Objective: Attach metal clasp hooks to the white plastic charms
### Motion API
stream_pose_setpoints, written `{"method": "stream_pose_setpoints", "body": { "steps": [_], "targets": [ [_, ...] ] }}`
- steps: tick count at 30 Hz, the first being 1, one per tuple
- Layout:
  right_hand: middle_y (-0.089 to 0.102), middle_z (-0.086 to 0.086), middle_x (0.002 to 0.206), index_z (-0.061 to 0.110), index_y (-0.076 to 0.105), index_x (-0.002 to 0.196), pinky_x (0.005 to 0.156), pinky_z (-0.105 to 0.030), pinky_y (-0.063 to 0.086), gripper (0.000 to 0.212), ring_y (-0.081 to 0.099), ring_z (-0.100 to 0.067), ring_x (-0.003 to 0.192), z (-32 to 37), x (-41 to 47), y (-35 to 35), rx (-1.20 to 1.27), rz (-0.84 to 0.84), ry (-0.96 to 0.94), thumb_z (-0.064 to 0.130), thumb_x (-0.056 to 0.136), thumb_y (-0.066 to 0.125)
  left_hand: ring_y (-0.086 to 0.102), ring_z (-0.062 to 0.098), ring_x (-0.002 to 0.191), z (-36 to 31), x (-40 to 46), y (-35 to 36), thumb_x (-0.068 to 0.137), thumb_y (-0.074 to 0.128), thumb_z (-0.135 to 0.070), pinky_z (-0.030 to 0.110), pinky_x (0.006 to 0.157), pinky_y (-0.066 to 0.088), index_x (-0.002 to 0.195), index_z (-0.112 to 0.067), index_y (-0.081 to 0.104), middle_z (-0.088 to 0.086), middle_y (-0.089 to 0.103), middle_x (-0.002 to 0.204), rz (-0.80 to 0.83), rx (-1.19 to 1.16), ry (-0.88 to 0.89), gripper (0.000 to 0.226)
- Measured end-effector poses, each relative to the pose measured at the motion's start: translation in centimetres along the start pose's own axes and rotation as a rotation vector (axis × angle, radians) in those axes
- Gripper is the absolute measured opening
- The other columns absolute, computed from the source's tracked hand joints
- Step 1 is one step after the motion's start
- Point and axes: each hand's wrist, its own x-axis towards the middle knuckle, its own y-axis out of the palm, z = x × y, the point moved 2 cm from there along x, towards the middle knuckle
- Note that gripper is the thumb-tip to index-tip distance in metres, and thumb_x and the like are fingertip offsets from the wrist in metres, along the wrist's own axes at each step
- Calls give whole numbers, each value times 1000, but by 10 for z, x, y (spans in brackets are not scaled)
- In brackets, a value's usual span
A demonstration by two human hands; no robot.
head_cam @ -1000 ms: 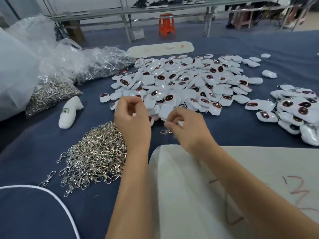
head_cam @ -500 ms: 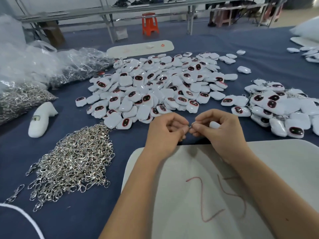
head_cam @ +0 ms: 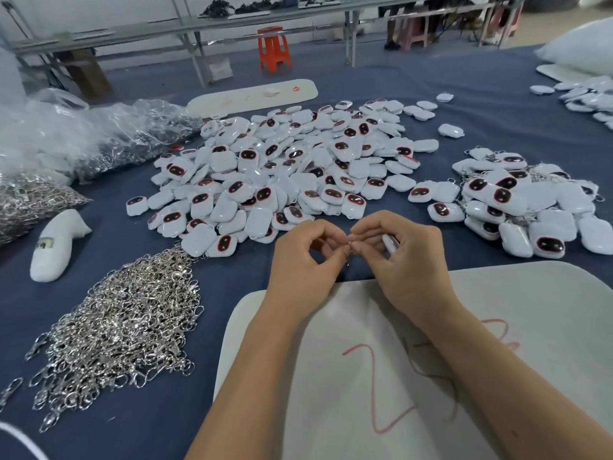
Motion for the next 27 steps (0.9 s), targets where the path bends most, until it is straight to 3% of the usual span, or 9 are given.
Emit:
{"method": "stream_pose_setpoints", "body": {
  "steps": [5,10,16,20,27],
  "targets": [
    [78,3,88,7,74,98,80,-20,59,23,76,-8,83,-2,-1,0,27,-9,-6,-9,83,81,62,9,76,0,0,0,85,75,-1,13,67,44,83,-13,72,-4,69,82,-26,-7,19,13],
    [75,10,77,14,78,94,71,-15,52,11,70,-8,69,-6,3,2,70,50,72,4,90,78,63,11,79,-2,1,-1,85,74,-1,17,63,47,81,-15,70,-5,68,83,-47,-60,41,15],
    [73,11,77,12,79,90,69,-15,49,13,66,-9,68,-4,3,0,122,78,34,0,92,75,63,10,81,1,1,-2,87,73,-3,27,67,53,84,-18,74,-7,70,85,-26,-111,37,15],
    [72,9,78,12,79,92,66,-23,51,13,63,-17,65,-4,3,1,82,42,28,0,92,76,66,17,87,4,3,-2,91,71,-6,51,77,56,88,-18,75,-6,73,88,-6,-139,5,13],
    [72,8,76,15,79,92,65,-29,53,15,60,-19,63,-6,5,0,139,80,67,2,94,74,64,8,85,4,4,-2,95,66,-5,51,80,56,91,-16,74,-9,73,88,5,-144,11,14]
  ]
}}
